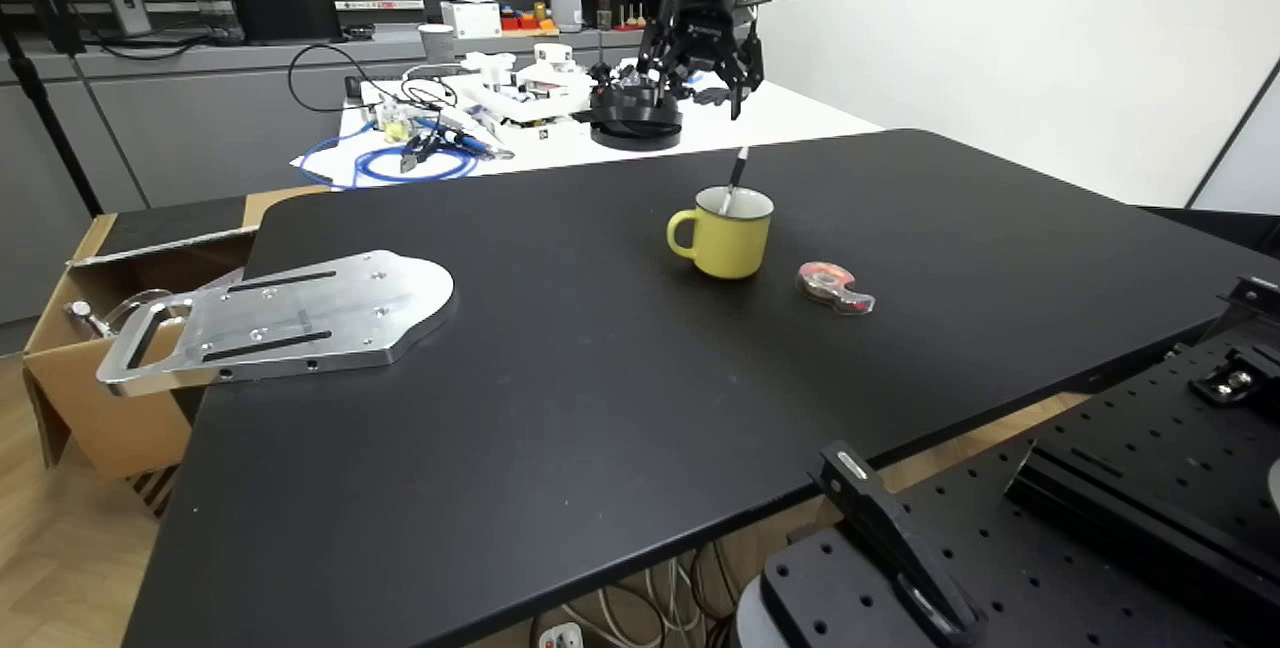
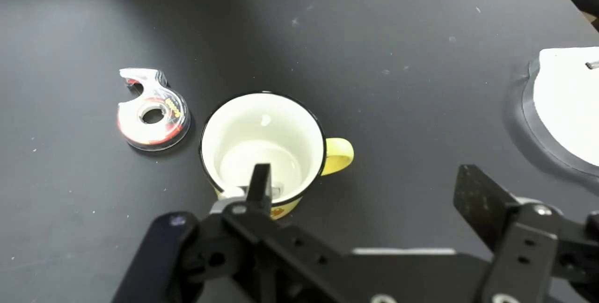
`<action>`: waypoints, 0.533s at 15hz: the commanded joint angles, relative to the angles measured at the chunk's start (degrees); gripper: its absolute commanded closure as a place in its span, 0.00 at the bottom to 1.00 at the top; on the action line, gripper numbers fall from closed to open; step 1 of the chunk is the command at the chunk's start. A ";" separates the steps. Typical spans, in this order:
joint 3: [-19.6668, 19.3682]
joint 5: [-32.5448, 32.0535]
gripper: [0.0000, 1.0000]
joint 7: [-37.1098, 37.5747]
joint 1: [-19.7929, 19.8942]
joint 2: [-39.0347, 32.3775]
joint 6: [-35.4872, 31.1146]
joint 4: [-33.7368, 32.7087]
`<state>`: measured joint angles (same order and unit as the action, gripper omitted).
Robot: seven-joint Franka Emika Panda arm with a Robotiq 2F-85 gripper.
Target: Put the pen in the mug
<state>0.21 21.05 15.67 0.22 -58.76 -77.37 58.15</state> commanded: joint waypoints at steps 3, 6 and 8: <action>-1.51 -8.03 0.00 -1.56 -3.20 8.22 -6.52 7.57; -0.19 -7.59 0.00 -0.67 -2.54 5.78 -5.20 4.14; -0.25 -7.95 0.00 -0.86 -2.61 6.37 -5.55 5.02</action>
